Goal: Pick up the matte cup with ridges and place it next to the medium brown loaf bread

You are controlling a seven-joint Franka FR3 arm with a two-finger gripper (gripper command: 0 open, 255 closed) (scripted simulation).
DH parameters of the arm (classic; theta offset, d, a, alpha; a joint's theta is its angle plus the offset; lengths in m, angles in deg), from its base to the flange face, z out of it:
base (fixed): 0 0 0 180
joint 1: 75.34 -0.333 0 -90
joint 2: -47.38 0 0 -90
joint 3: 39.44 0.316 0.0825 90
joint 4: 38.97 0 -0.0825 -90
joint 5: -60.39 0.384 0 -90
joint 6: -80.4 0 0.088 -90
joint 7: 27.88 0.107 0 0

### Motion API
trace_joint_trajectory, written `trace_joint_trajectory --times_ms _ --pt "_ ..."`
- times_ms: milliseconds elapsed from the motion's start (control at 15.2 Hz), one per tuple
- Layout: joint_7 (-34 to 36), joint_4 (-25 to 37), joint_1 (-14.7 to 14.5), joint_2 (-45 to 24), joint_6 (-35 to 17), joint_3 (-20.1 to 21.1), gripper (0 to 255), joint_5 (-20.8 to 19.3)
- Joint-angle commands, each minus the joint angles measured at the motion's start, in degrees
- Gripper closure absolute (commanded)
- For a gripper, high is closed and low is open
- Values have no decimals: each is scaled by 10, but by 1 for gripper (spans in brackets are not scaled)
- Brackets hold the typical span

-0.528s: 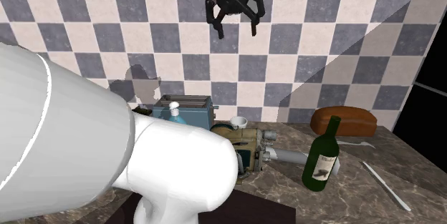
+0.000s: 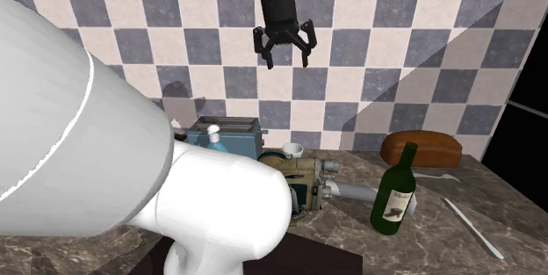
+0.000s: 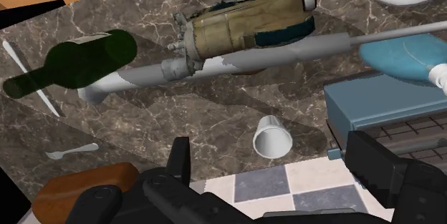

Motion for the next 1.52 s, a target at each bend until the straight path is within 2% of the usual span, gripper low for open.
trace_joint_trajectory --times_ms 0,396,726,1122,1452 --pt "19 -13 0 -30 -42 10 0 1" --pt "71 -24 4 -131 -148 36 0 -6" --pt "120 -9 11 -231 -228 58 0 -25" --pt "191 38 19 -362 -303 77 0 -71" --pt "253 99 13 -476 -345 78 0 -121"
